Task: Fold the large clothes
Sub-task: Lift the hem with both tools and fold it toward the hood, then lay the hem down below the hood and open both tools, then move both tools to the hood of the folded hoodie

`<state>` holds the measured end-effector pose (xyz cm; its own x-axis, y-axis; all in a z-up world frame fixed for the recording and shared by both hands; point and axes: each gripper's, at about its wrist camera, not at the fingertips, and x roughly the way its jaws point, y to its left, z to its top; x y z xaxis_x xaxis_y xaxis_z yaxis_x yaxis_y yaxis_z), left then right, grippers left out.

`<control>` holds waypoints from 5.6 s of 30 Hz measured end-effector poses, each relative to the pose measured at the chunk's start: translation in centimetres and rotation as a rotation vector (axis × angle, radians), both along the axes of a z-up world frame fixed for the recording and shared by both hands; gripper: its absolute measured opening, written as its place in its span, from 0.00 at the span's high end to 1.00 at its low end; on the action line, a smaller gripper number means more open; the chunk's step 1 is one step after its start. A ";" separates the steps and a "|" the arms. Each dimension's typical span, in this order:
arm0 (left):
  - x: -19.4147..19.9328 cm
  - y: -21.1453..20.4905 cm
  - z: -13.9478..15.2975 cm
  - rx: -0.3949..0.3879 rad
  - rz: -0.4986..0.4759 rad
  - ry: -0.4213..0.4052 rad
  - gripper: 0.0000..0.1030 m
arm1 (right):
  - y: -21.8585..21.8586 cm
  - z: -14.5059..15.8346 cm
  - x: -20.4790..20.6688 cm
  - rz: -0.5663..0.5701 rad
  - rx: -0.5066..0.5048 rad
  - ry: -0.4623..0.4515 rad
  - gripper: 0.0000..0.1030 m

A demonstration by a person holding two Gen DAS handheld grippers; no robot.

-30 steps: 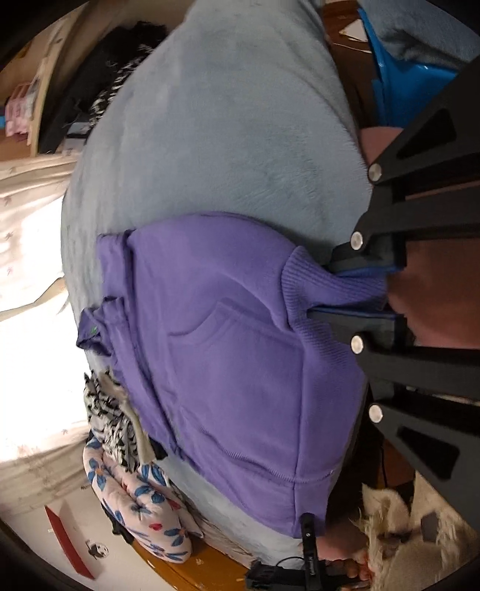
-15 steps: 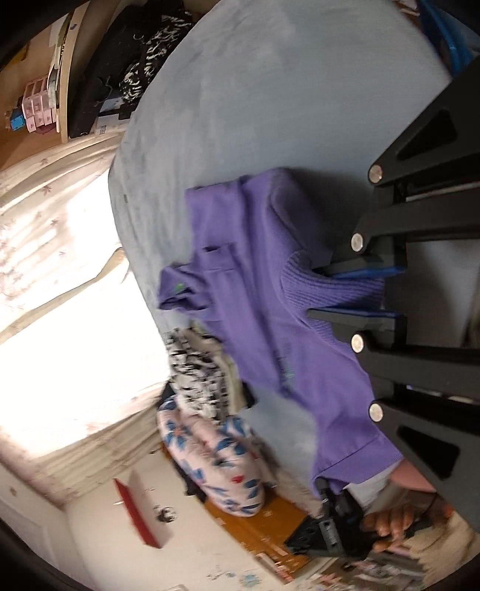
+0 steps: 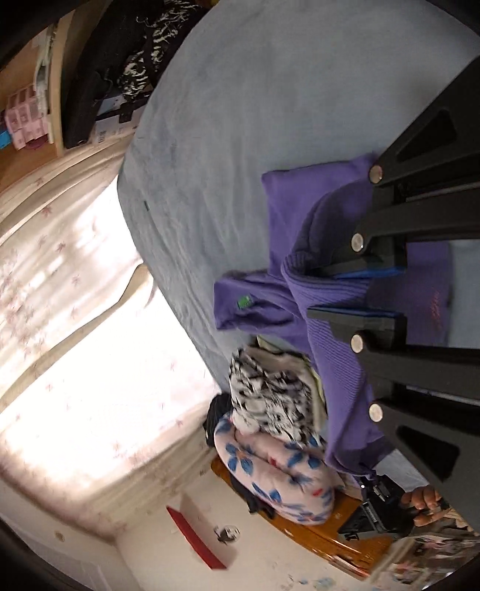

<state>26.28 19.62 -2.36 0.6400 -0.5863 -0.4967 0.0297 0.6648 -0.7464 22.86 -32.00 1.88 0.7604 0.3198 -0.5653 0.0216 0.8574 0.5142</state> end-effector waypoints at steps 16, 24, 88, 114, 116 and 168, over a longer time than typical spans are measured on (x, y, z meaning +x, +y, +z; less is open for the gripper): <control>11.8 0.2 -9.9 0.322 0.000 0.208 0.32 | 0.0 -11.3 11.8 0.002 -0.192 0.281 0.43; 13.3 -2.0 -11.4 0.499 -0.088 0.161 0.34 | 2.8 -14.8 16.1 0.072 -0.407 0.361 0.43; 17.7 -7.3 -8.3 0.818 0.005 -0.028 0.90 | 0.9 -12.5 14.6 -0.130 -0.468 0.208 0.92; 5.5 -8.4 -6.1 0.637 0.036 -0.034 0.71 | 8.3 -9.9 7.6 0.038 -0.354 0.203 0.73; 3.7 -9.9 -6.8 0.601 0.029 -0.021 0.71 | 12.0 -10.6 6.3 0.111 -0.351 0.199 0.73; 21.4 -13.4 3.0 0.882 -0.283 0.057 0.71 | 3.5 1.6 17.9 0.068 -0.438 0.391 0.67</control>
<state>47.67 6.21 0.63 0.4917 -0.1119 -0.8635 0.2567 0.9663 0.0210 40.76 -28.53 3.45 0.4546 0.0341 -0.8900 0.0756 0.9942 0.0767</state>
